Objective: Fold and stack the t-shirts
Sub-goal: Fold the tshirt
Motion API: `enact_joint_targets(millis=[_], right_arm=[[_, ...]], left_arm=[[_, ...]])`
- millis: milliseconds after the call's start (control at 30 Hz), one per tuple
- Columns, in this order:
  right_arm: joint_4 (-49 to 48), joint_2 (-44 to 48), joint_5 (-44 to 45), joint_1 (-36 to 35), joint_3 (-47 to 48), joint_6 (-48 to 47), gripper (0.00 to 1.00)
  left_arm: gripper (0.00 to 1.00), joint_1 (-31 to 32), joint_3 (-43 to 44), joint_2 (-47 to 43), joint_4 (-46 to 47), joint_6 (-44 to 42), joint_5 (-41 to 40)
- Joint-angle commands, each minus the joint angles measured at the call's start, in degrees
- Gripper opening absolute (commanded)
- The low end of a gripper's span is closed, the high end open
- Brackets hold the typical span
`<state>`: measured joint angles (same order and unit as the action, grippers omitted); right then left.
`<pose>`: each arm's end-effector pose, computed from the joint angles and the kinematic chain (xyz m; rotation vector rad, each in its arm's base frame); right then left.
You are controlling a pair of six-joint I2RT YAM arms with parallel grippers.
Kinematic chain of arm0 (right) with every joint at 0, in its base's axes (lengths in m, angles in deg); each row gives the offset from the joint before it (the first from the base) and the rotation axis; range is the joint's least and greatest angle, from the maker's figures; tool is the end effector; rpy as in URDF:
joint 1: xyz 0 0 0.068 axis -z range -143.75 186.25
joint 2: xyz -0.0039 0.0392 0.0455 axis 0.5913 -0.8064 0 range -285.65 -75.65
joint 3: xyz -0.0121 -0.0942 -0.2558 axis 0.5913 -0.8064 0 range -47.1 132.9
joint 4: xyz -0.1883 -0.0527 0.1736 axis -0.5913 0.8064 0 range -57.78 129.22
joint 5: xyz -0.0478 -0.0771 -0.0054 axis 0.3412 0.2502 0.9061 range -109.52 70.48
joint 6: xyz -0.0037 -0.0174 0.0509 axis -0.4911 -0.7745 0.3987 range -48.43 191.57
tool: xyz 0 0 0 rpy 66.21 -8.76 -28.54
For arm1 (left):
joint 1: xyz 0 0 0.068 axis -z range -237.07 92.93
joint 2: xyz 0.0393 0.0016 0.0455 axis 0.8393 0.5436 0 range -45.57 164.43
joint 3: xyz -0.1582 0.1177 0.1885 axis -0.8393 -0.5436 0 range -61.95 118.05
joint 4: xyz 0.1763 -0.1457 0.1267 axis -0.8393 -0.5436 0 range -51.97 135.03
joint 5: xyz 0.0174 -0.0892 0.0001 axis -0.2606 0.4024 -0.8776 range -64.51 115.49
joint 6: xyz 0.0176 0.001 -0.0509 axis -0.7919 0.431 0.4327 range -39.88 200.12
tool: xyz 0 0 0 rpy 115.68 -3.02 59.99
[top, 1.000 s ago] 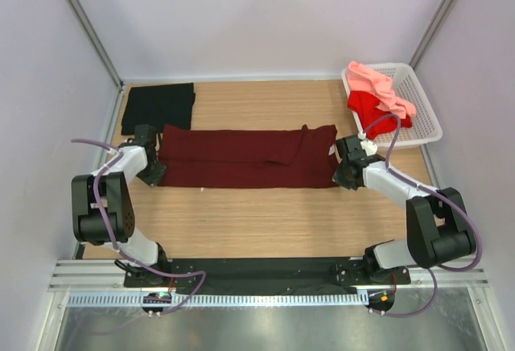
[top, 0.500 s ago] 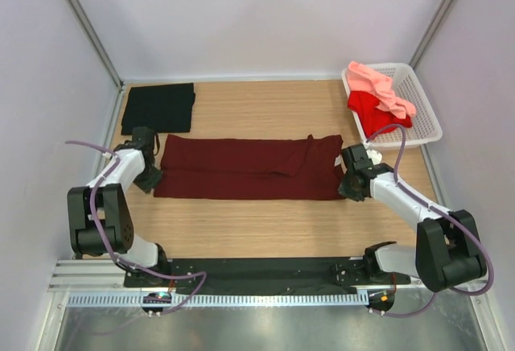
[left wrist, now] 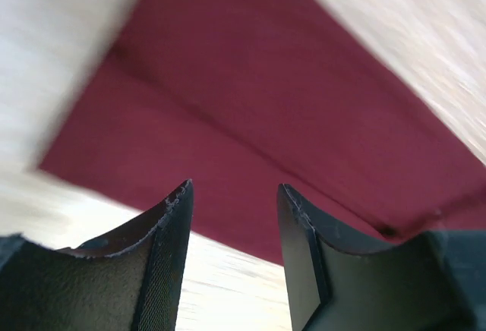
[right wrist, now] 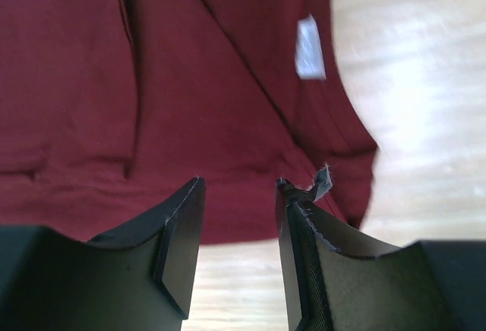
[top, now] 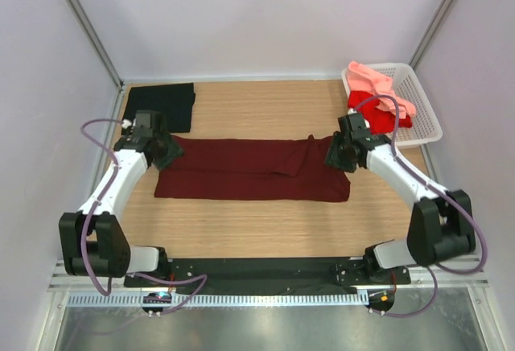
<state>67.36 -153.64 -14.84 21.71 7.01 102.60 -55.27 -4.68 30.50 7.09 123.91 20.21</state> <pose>0.2618 0.0650 0.2336 0.4029 2.5752 0.1815 0.2677 -0.0052 0.2562 -0.9521 2.3824 -0.1879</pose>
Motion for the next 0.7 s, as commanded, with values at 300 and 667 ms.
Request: enact_joint_targets(millis=[300, 667], right_arm=[[-10.6, -21.9, 0.8, 0.1, 20.0, 6.3, 0.48], [-12.5, -33.8, 0.1, 0.1, 30.5, 6.6, 0.50]], left_arm=[[0.51, 18.6, 2.7, 8.5, 19.5, 3.0, 22.5], [0.52, 27.0, 7.3, 20.9, 23.9, 4.9, 22.4]])
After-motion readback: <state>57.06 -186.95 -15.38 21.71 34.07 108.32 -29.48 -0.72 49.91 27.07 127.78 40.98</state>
